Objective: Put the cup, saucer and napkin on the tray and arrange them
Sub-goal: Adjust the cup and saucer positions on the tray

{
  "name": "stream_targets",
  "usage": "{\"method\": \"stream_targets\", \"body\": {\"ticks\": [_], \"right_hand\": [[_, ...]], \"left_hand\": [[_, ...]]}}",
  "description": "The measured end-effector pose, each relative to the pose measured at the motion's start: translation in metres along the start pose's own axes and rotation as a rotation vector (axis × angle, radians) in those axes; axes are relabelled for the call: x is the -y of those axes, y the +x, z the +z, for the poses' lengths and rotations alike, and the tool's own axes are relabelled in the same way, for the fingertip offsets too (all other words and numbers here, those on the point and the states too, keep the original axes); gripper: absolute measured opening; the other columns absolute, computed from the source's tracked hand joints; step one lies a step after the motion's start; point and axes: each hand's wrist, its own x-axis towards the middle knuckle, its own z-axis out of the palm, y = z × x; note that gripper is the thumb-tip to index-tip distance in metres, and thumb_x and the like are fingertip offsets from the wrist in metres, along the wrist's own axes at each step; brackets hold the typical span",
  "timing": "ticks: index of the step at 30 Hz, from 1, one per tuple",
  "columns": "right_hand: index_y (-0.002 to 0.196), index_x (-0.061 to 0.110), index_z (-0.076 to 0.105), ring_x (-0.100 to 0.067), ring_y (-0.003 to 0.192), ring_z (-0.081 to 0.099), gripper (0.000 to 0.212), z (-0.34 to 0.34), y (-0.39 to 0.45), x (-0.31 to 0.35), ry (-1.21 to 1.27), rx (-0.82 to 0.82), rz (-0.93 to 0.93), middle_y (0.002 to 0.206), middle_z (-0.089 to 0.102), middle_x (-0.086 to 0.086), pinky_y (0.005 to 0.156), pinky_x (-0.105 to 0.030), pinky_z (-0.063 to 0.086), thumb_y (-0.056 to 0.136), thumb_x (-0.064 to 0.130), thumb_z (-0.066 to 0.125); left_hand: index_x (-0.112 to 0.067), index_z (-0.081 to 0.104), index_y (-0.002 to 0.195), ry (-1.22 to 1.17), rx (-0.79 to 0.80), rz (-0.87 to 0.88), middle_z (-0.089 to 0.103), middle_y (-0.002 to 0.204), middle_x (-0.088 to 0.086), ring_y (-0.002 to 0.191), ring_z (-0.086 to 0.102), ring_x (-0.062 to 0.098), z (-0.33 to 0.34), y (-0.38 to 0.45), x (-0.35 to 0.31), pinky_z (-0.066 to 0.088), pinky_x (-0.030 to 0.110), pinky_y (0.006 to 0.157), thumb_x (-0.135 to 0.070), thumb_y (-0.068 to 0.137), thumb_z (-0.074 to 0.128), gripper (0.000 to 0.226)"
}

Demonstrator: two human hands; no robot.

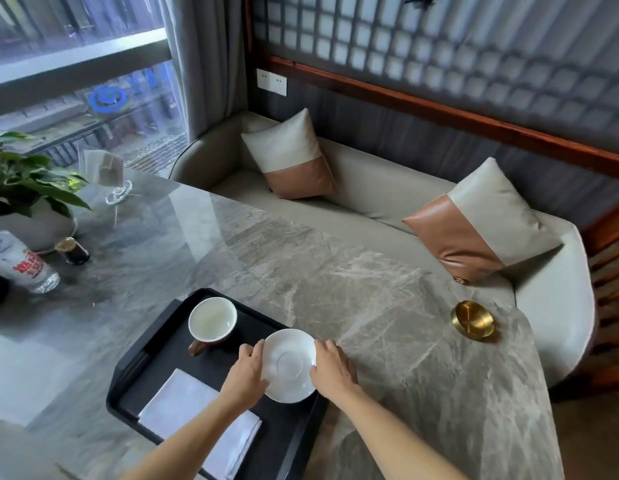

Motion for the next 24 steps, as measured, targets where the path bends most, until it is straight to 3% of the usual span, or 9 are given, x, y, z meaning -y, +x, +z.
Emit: {"method": "stream_targets", "body": {"ticks": [9, 18, 24], "right_hand": [[0.143, 0.015, 0.037, -0.028, 0.127, 0.050, 0.055, 0.005, 0.006, 0.001, -0.065, 0.038, -0.109, 0.138, 0.047, -0.007, 0.098, -0.041, 0.048, 0.095, 0.026, 0.062], [0.143, 0.011, 0.036, -0.027, 0.123, 0.048, 0.056, 0.015, 0.011, 0.014, -0.049, 0.011, -0.138, 0.134, 0.046, -0.008, 0.103, -0.037, 0.044, 0.095, 0.023, 0.063], [0.145, 0.012, 0.033, -0.027, 0.125, 0.047, 0.060, 0.021, 0.012, 0.017, -0.025, 0.004, -0.130, 0.136, 0.044, -0.009, 0.108, -0.037, 0.042, 0.095, 0.023, 0.064]], "left_hand": [[-0.020, 0.026, 0.156, -0.125, 0.000, 0.000, 0.034, 0.129, 0.000, 0.112, 0.055, 0.025, 0.005, 0.006, 0.023, 0.048, 0.032, 0.099, -0.025, 0.079, 0.069, 0.088], [-0.025, 0.039, 0.148, -0.152, -0.050, 0.044, 0.036, 0.121, -0.004, 0.106, 0.055, 0.023, -0.002, 0.010, 0.038, 0.049, 0.031, 0.092, -0.020, 0.075, 0.067, 0.079], [-0.025, 0.040, 0.148, -0.194, -0.067, 0.065, 0.038, 0.123, -0.003, 0.109, 0.055, 0.023, -0.002, 0.008, 0.045, 0.050, 0.033, 0.096, -0.021, 0.075, 0.066, 0.077]]}}
